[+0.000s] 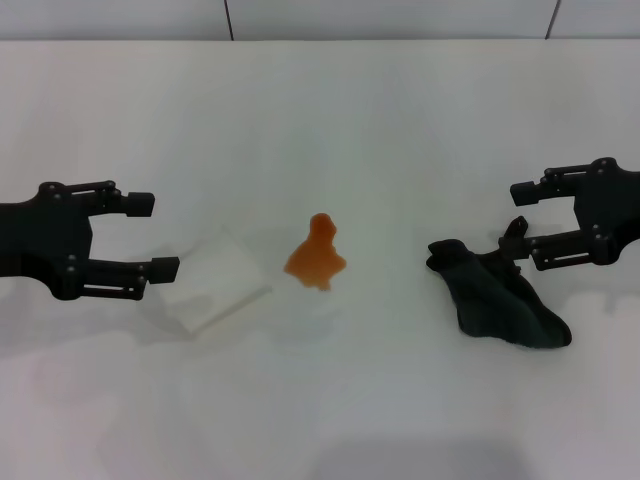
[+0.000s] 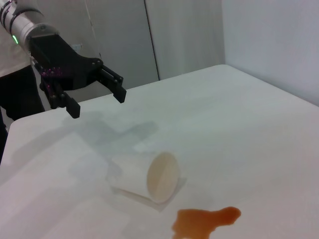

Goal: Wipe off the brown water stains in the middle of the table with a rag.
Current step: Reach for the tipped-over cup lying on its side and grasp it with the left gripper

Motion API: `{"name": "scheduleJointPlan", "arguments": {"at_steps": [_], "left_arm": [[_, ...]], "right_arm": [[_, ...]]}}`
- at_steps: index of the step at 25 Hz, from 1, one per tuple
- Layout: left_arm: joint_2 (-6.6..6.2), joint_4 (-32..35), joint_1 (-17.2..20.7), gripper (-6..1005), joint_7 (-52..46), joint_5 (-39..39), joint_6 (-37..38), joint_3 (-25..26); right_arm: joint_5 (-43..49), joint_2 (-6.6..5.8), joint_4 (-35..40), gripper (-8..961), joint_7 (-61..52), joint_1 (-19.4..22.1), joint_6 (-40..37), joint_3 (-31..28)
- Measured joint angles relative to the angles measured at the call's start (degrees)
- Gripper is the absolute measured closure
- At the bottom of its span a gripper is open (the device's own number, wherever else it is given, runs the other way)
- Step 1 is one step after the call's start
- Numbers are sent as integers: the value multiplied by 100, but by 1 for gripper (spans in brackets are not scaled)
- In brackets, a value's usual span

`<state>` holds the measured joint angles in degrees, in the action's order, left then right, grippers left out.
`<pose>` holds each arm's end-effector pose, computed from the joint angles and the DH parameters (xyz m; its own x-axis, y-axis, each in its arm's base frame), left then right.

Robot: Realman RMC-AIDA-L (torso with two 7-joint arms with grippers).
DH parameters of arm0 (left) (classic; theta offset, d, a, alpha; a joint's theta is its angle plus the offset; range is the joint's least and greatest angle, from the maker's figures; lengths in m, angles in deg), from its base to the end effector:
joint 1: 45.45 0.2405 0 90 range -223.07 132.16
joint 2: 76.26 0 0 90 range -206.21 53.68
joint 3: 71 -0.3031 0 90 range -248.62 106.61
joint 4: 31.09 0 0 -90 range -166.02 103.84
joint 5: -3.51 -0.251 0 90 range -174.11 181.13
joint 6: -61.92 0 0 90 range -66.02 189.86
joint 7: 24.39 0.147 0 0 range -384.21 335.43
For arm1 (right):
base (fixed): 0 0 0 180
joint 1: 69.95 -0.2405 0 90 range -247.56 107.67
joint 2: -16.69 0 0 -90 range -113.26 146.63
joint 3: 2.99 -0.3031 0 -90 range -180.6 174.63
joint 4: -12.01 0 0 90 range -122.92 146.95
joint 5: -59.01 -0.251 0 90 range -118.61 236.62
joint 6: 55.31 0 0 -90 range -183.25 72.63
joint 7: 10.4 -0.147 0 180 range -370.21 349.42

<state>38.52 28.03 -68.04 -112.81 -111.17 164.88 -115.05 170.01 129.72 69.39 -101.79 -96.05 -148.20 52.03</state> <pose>-0.3217 0.3530 0.0649 0.8865 0.2864 0.3635 0.3600 -0.9204 -0.1525 0.2935 0.3926 0.0431 0.9159 -0.2582 -0.3073 -0.3222 -0.9296 -0.1792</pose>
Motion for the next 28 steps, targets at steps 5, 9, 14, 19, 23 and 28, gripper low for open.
{"name": "scheduleJointPlan", "arguments": {"at_steps": [5, 9, 14, 19, 23, 28], "left_arm": [[18, -3, 11, 113, 2, -2, -1, -1], [22, -3, 14, 114, 4, -2, -1, 1], [28, -3, 9, 116, -34, -2, -14, 1], [-8, 334, -19, 117, -507, -154, -21, -22], [9, 1236, -195, 118, -1338, -909, 84, -37], [29, 1741, -717, 119, -2290, -1867, 437, -143]], "right_arm": [[9, 47, -2, 213, 25, 4, 0, 7], [19, 73, 21, 213, 27, -1, -2, 32], [24, 85, 32, 213, 35, -1, -1, 40], [27, 87, 27, 213, 40, 0, 5, 13], [26, 87, 27, 213, 70, 0, 14, 9], [1, 91, 6, 213, 129, 0, 17, 9]]}}
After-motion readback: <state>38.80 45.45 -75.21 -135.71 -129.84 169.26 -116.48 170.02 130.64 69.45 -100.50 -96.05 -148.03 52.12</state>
